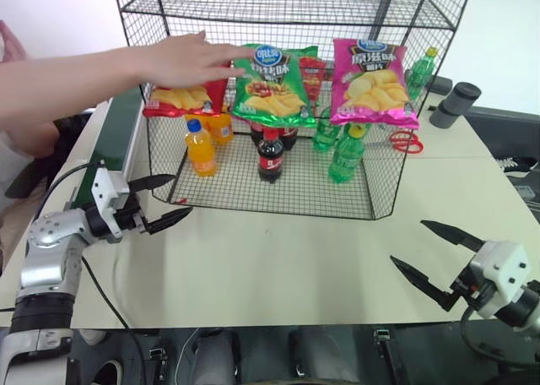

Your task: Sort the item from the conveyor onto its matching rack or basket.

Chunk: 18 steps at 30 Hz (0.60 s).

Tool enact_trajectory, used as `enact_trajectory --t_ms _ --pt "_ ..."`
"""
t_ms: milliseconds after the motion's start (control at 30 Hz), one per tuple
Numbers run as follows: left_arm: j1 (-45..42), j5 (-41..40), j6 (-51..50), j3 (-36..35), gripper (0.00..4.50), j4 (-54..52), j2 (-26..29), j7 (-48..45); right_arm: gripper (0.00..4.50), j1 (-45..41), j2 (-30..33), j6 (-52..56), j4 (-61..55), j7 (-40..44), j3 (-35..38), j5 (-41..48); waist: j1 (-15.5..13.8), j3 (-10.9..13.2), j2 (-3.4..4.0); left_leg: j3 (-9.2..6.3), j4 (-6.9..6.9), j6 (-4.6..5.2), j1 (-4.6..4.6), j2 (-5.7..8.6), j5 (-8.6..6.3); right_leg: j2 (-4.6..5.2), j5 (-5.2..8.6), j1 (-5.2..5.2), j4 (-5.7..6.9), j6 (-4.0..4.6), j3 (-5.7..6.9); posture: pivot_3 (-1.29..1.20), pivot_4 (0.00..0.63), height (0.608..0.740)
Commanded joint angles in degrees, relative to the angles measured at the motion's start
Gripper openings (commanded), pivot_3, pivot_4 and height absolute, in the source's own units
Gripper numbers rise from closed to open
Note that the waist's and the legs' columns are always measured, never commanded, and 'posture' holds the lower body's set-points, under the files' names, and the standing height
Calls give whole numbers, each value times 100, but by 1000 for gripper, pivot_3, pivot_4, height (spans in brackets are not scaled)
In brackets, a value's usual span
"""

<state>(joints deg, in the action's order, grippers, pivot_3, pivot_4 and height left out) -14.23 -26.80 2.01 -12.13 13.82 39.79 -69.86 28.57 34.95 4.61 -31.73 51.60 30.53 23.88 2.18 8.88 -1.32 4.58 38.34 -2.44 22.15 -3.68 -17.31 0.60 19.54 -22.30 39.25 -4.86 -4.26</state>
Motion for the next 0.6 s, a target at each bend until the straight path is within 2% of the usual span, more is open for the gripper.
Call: enact_trajectory --t_ms 33,600 --pt "17 -103 37 -125 4500 -205 8 0 4348 -2 55 -112 -6 3 20 31 -1 0 0 0 0 0 0 0 0 0 0 0 0 0 0 0 150 740" --pt "28 -100 1 -159 4500 -186 -23 36 4348 -103 77 -138 -10 -62 -69 -61 -1 -1 0 0 1 0 -1 0 0 0 0 1 1 0 0 0 150 740"
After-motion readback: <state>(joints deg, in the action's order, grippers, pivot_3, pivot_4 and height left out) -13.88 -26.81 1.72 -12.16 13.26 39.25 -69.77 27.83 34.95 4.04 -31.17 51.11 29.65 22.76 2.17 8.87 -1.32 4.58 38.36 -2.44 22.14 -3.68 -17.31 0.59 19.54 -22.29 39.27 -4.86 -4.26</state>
